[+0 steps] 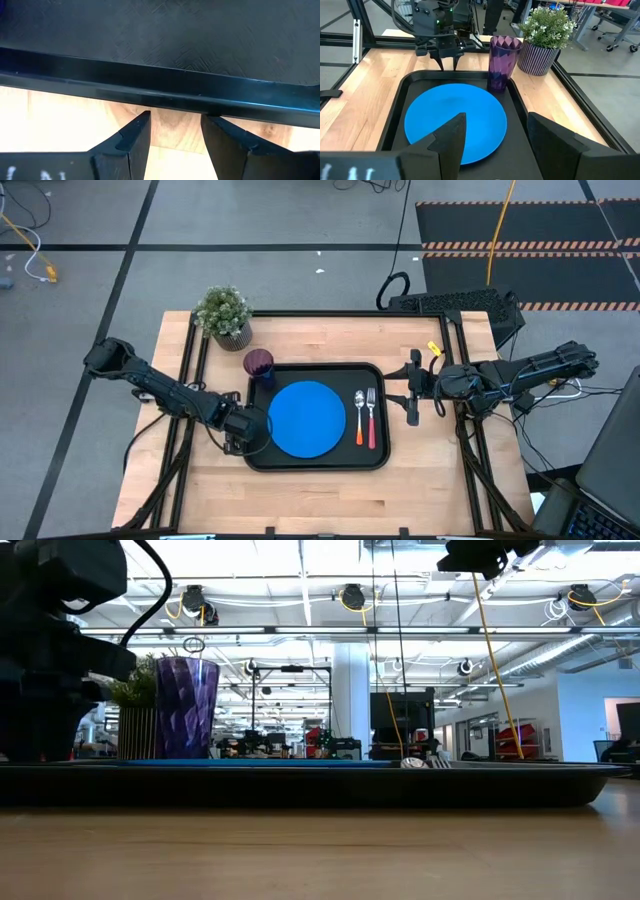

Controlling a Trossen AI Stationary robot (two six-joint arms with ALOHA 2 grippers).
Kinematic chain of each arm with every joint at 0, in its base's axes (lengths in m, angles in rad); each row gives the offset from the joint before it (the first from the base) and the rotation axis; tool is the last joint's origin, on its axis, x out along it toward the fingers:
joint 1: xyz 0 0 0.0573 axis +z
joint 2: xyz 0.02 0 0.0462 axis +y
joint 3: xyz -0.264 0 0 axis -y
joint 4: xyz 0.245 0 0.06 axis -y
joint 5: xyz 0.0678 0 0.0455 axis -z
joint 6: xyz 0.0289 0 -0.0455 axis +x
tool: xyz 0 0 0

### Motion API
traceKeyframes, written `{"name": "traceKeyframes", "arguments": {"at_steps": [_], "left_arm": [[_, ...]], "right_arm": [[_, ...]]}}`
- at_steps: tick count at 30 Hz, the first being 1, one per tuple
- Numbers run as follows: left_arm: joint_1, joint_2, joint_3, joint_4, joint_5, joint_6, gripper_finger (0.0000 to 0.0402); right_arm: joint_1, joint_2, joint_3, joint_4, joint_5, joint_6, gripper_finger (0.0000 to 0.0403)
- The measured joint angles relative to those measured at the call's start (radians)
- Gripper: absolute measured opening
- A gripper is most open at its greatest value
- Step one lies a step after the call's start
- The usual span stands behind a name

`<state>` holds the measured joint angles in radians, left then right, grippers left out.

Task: Pick and place plate/cup/fork/spoon on tray
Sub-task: Adjust the black tray

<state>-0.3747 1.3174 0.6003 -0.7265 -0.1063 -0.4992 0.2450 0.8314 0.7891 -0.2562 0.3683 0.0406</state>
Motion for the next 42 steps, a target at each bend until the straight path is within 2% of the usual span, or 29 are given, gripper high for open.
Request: {"name": "traceKeyframes", "arguments": {"at_steps": [28, 35, 42], "left_arm": [[0.073, 0.000, 0.002, 0.103, -0.026, 0.077, 0.0177], [0.079, -0.003, 0.035, 0.096, -0.038, 0.105, 0.0177], [0.079, -0.005, 0.129, 0.022, -0.106, 0.113, 0.0177]], "right_arm": [[0.000, 0.001, 0.000, -0.003, 0.000, 0.000, 0.0203], [0.000, 0.001, 0.000, -0.003, -0.003, 0.000, 0.0203], [0.000, -0.013, 0.000, 0.000, -0.004, 0.004, 0.0203]]}}
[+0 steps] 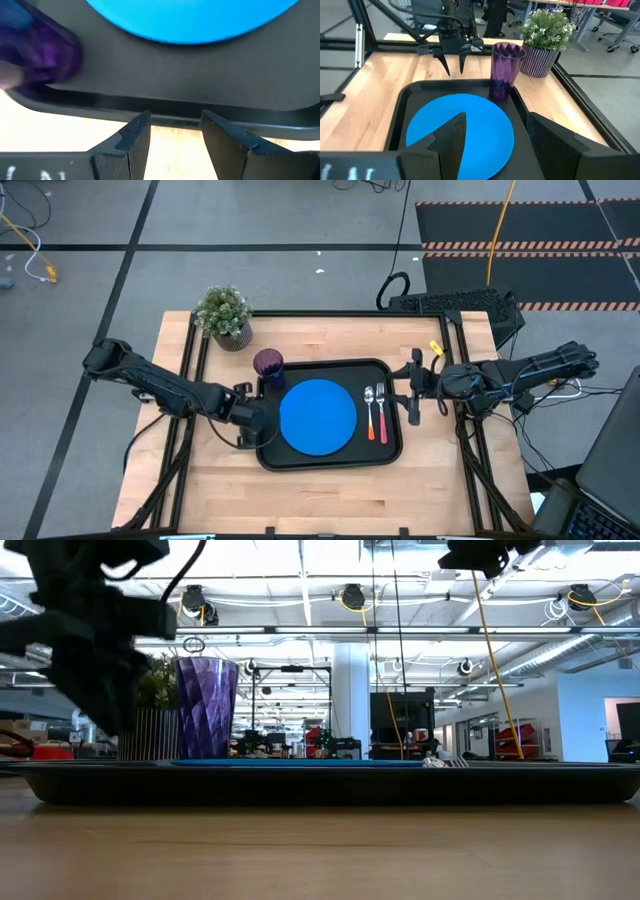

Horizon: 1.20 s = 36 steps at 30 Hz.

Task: Pick and place plate/cup/fork/spoon on tray
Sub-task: Adjust the black tray

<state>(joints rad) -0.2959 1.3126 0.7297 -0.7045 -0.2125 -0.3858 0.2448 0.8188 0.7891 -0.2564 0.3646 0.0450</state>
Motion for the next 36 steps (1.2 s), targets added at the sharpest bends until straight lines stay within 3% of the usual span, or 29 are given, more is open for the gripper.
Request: {"name": "traceKeyframes", "arguments": {"at_steps": [6, 12, 23, 27, 31, 36], "left_arm": [[-0.016, -0.063, 0.077, -0.110, -0.055, -0.003, 0.0177], [-0.039, -0.228, 0.092, -0.201, -0.184, -0.119, 0.0177], [-0.210, -0.563, 0.092, -0.160, -0.461, -0.175, 0.0177], [-0.272, -0.607, 0.091, -0.161, -0.594, -0.174, 0.0177], [-0.304, -0.605, 0.090, -0.159, -0.632, -0.186, 0.0177], [-0.326, -0.599, 0.053, -0.162, -0.663, -0.209, 0.0177]], "right_arm": [[0.000, -0.044, 0.000, -0.004, 0.000, 0.034, 0.0203], [0.000, -0.068, -0.009, -0.001, -0.002, 0.048, 0.0203], [-0.001, -0.217, -0.185, 0.157, -0.003, 0.048, 0.0203], [-0.002, -0.290, -0.230, 0.176, -0.002, 0.068, 0.0203], [-0.003, -0.321, -0.261, 0.141, 0.026, 0.135, 0.0203], [-0.004, -0.285, -0.265, -0.025, 0.112, 0.183, 0.0203]]}}
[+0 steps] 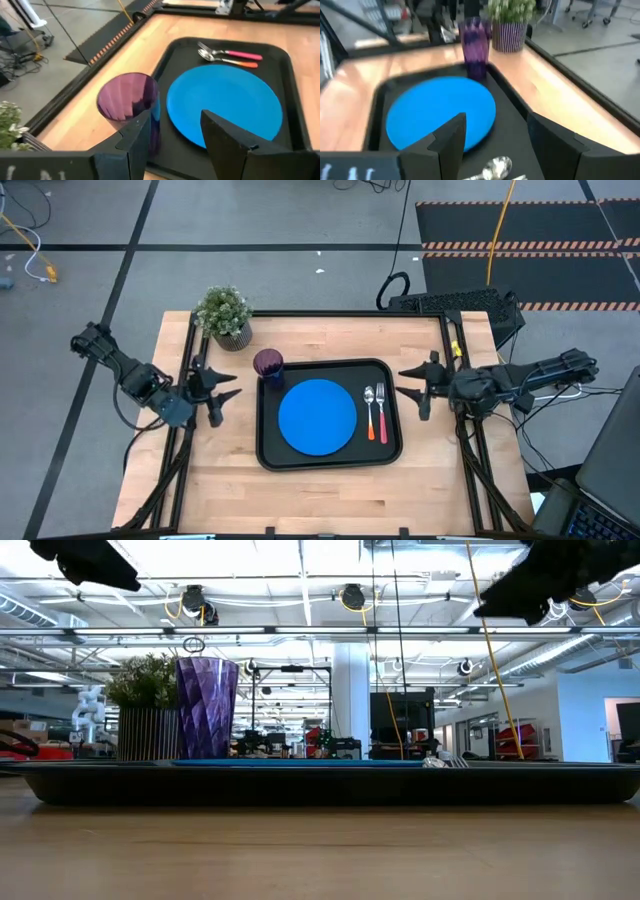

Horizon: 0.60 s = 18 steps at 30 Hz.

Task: Pick and place plate/cup/fork/spoon on tray
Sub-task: Adjust the black tray

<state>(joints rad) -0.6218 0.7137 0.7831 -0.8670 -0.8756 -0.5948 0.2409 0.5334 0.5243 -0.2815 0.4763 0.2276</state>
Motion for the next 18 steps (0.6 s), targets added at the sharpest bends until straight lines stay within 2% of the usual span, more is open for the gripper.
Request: {"name": "traceKeyframes", "arguments": {"at_steps": [4, 9, 18], "left_arm": [[-0.012, -0.002, -0.002, 0.006, -0.043, -0.010, 0.0177], [-0.028, -0.003, -0.002, 0.071, -0.046, 0.034, 0.0177], [-0.043, -0.022, -0.002, 0.176, -0.045, 0.122, 0.0177]], "right_arm": [[-0.011, 0.028, 0.001, 0.022, -0.011, -0.002, 0.0203], [-0.036, 0.084, 0.047, -0.105, -0.035, 0.029, 0.0203], [-0.086, 0.381, 0.133, -0.234, -0.176, 0.076, 0.0203]]}}
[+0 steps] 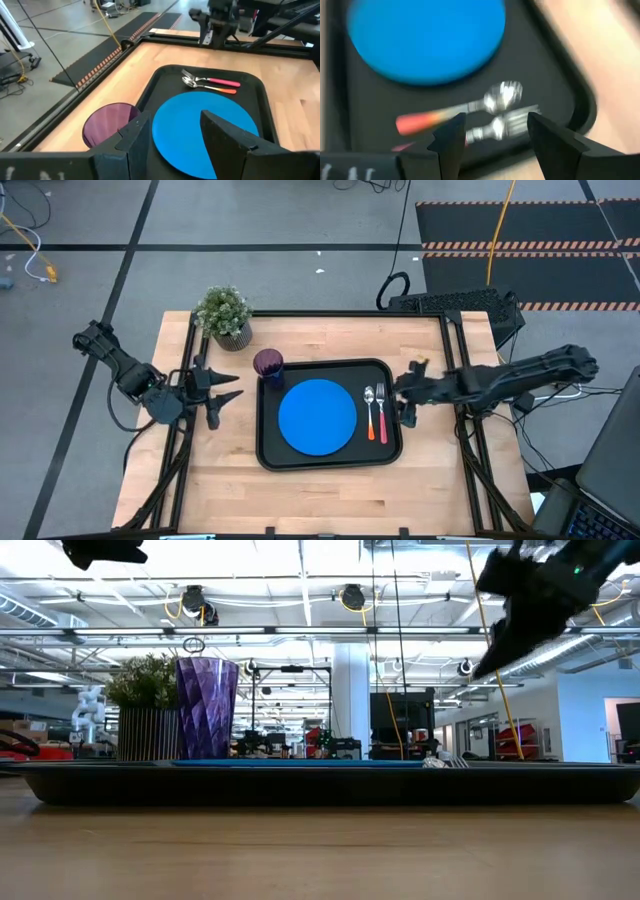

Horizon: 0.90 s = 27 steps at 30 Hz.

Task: Pick and place plate/cup/fork/spoon on tray
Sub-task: Adjust the black tray

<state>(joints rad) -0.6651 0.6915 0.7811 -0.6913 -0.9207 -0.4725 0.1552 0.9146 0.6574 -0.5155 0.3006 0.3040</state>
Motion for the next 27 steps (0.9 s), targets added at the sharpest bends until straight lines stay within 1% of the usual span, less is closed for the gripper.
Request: {"name": "traceKeyframes", "arguments": {"at_steps": [3, 6, 10, 13, 17, 20, 24, 27], "left_arm": [[0.000, -0.005, 0.000, 0.000, 0.001, -0.001, 0.0177], [0.000, -0.006, 0.000, 0.000, 0.001, 0.001, 0.0177], [0.000, -0.006, 0.000, 0.000, 0.003, 0.004, 0.0177], [-0.008, -0.006, 0.000, -0.001, 0.004, 0.004, 0.0177], [-0.021, -0.006, 0.000, -0.001, 0.004, -0.001, 0.0177], [-0.026, -0.006, 0.000, 0.000, 0.003, -0.006, 0.0177], [-0.026, -0.006, 0.000, 0.000, 0.003, -0.008, 0.0177], [-0.026, -0.006, 0.000, 0.000, 0.003, -0.004, 0.0177]], "right_arm": [[-0.013, 0.107, 0.047, -0.091, -0.039, -0.001, 0.0203], [-0.019, 0.174, 0.090, -0.171, -0.044, 0.002, 0.0203], [-0.019, 0.212, 0.124, -0.241, -0.095, 0.023, 0.0203], [-0.018, 0.241, 0.126, -0.319, -0.167, 0.050, 0.0203], [-0.012, 0.291, 0.126, -0.408, -0.226, 0.072, 0.0203], [0.007, 0.338, 0.126, -0.421, -0.237, 0.073, 0.0203], [0.046, 0.426, 0.126, -0.420, -0.301, 0.067, 0.0203], [0.077, 0.491, 0.125, -0.401, -0.327, 0.075, 0.0203]]}}
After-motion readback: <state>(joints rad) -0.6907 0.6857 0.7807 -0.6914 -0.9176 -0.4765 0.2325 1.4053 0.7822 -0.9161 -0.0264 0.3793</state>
